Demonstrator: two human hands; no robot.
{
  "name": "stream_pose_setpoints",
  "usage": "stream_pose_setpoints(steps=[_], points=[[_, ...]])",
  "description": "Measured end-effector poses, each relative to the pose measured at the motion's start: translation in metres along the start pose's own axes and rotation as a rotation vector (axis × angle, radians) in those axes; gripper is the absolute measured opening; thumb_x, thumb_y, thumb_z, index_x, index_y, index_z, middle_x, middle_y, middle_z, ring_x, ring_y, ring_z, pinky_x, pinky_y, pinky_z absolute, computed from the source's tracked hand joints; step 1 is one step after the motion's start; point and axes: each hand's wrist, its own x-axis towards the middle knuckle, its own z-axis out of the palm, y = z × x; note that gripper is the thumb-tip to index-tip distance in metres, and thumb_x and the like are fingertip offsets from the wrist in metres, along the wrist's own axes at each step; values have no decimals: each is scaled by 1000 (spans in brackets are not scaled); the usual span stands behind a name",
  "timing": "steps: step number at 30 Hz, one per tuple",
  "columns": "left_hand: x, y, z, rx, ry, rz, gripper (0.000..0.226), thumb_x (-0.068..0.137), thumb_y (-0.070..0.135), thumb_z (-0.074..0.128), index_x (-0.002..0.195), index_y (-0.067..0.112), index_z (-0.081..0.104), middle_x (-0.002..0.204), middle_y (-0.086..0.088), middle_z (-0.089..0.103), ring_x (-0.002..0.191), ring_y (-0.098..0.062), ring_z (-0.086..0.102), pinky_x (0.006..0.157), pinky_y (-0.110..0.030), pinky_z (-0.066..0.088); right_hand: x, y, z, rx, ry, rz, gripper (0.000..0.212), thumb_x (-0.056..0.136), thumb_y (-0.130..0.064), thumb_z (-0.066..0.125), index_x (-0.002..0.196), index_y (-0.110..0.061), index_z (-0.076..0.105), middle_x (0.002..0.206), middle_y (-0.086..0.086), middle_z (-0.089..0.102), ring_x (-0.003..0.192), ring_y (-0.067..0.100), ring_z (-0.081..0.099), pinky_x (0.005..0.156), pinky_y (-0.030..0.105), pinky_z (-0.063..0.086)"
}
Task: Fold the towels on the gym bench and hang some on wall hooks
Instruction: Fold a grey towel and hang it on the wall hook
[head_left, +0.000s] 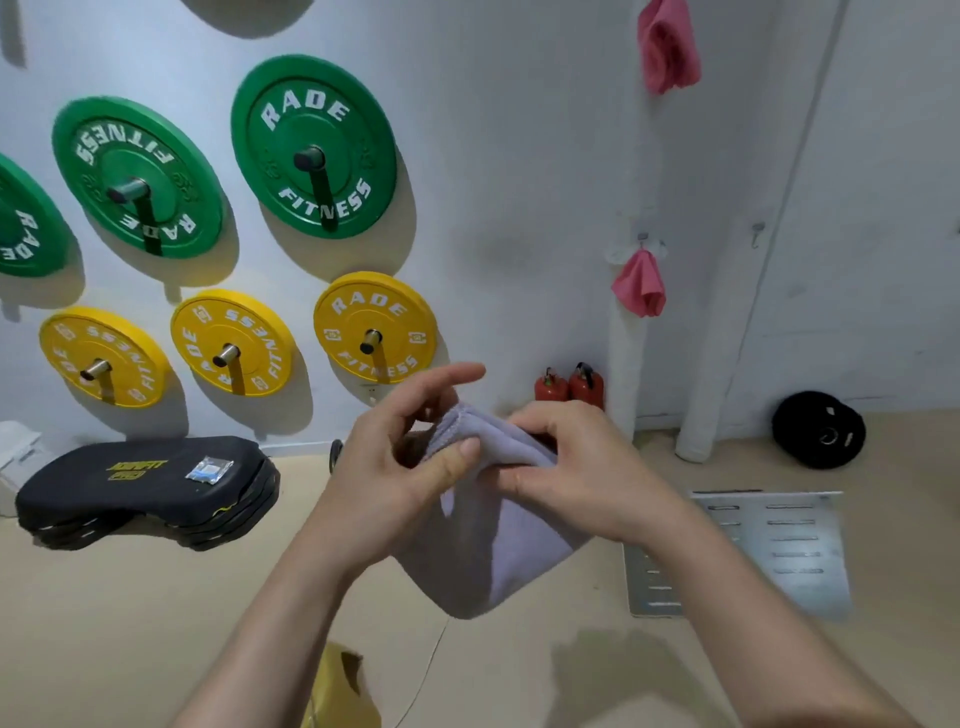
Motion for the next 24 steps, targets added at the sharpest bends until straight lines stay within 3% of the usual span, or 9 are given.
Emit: stream_pose_setpoints(steps=[3,6,8,10,12,16,19,22,24], points=[[55,-18,23,158,36,56,27,83,53,52,104,36,58,86,16,57,80,0,56,69,-9,42,39,29,-25,-40,-2,-29,18,72,-26,66,71,-9,60,67,10,59,65,24,55,61,48,46],[110,-37,42,328,182,135,27,92,49,42,74,30,48,68,13,54,63,-3,50,55,-13,35,70,54,-48,5,-5,-34,28,74,-31,70,69,-9,54,61,3,46,58,13,41,56,38,36],[152,-54,47,348,222,179,37,96,47,37,68,23,43,63,5,47,59,-8,44,53,-20,32,91,78,-66,4,-67,9,23,78,-34,71,80,-14,60,70,-5,55,65,9,49,64,35,42],[193,-73,51,334,234,220,42,98,43,35,70,13,45,62,-2,46,59,-14,43,53,-25,31,114,103,-85,1,-153,91,27,77,-36,71,99,-22,63,91,-8,64,87,11,60,82,38,50],[234,-90,54,265,247,240,43,99,37,36,72,6,48,62,-7,49,60,-18,45,54,-26,32,137,126,-106,12,-150,151,33,75,-32,73,105,-24,62,95,-7,63,92,11,60,86,38,50],[310,-127,71,-4,233,138,48,96,39,42,71,-2,45,65,-19,44,59,-18,39,55,-33,32,171,154,-138,31,70,200,37,78,-17,75,105,-32,55,67,-12,43,60,2,44,57,15,42],[363,-140,93,-175,203,53,51,96,42,47,68,-1,42,63,-9,37,60,-14,36,55,-32,28,191,166,-161,-57,162,166,28,80,-18,74,98,-33,58,66,-13,46,62,2,43,58,14,35],[412,-130,121,-285,126,88,50,97,36,46,67,-3,41,64,-9,35,59,-16,34,54,-31,28,199,191,-191,-27,233,252,18,79,-23,77,93,-26,64,74,-12,55,67,-2,48,62,11,38],[444,-122,140,-301,65,143,50,98,34,47,69,-6,40,65,-9,36,60,-17,34,54,-30,28,199,212,-210,29,221,290,23,76,-30,78,85,-14,64,72,-7,52,66,4,47,60,19,39]])
